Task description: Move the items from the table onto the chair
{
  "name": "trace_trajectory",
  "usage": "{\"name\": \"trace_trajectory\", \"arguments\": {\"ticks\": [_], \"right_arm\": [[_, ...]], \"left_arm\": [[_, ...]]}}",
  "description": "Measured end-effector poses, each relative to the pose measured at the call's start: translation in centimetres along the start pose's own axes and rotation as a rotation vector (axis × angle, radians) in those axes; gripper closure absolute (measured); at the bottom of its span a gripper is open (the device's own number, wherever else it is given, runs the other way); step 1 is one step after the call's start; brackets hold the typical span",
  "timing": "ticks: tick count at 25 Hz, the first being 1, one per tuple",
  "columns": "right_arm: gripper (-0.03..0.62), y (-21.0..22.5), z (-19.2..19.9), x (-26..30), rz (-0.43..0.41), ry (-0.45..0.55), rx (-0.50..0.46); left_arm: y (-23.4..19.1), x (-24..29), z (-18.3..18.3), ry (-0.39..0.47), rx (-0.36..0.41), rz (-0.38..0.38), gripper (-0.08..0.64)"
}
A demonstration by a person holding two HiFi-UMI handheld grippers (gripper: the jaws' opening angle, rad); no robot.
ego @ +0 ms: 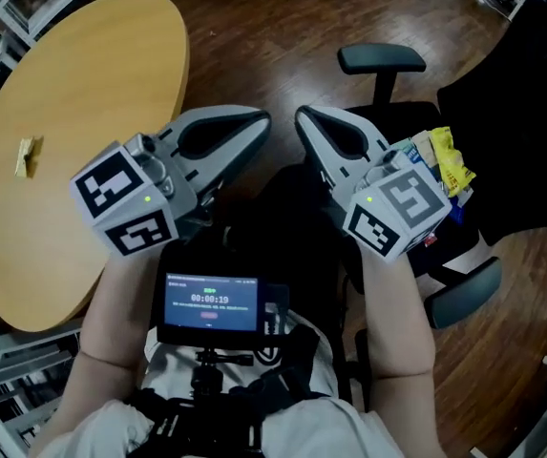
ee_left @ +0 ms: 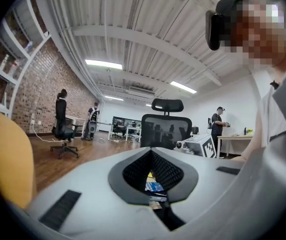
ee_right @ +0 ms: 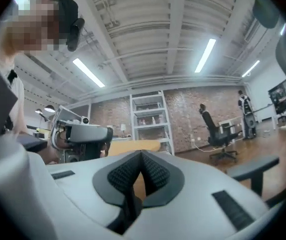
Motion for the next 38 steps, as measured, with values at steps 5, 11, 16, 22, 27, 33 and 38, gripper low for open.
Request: {"name": "trace_trajectory", "arguments": {"ticks": [5,11,16,22,27,33,38], "right_arm": [[0.590,-5.6,-3.0,4.7,-0.171,0.030,-0.012],[0.590,-11.5,-2.8,9.2,-0.277,0.005,-0.018],[0.590,-12.9,-1.8,10.8,-0.355,0.001,-0.019],[0.589,-18.3,-1.3,14.4,-0.460,-0.024,-0.023],[0.590,-21.8,0.3,16.7,-0.502,-0.094,-0.044],[0.589,-27.7,1.1,19.6,-0.587,-0.122,-0.071],[0.589,-31.7,2.2,21.2,-0.660,-0.146,-0.075]], "left_arm": [[-1.8,-4.7,-1.9,-0.033,0.024,-0.167,0.551],[-4.3,-11.3,-2.0,-0.066,0.026,-0.278,0.551],[-4.7,-14.1,-1.2,-0.059,0.011,-0.372,0.551],[-5.3,-20.6,-1.5,-0.056,0.016,-0.486,0.551],[-5.4,-25.1,-1.6,-0.040,0.027,-0.564,0.551],[-5.5,-32.6,-1.9,-0.035,0.032,-0.686,0.551],[-5.4,-36.9,-1.3,-0.048,0.030,-0.739,0.551]]}}
Point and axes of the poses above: the fingertips, and each gripper's own axes: x forward along the fingers, y to its right, z out of its underside, the point moved 2 cm from there along -x, backward along the fingers, and after that the axes turned 9 degrees about x, right-handed, at the moved point
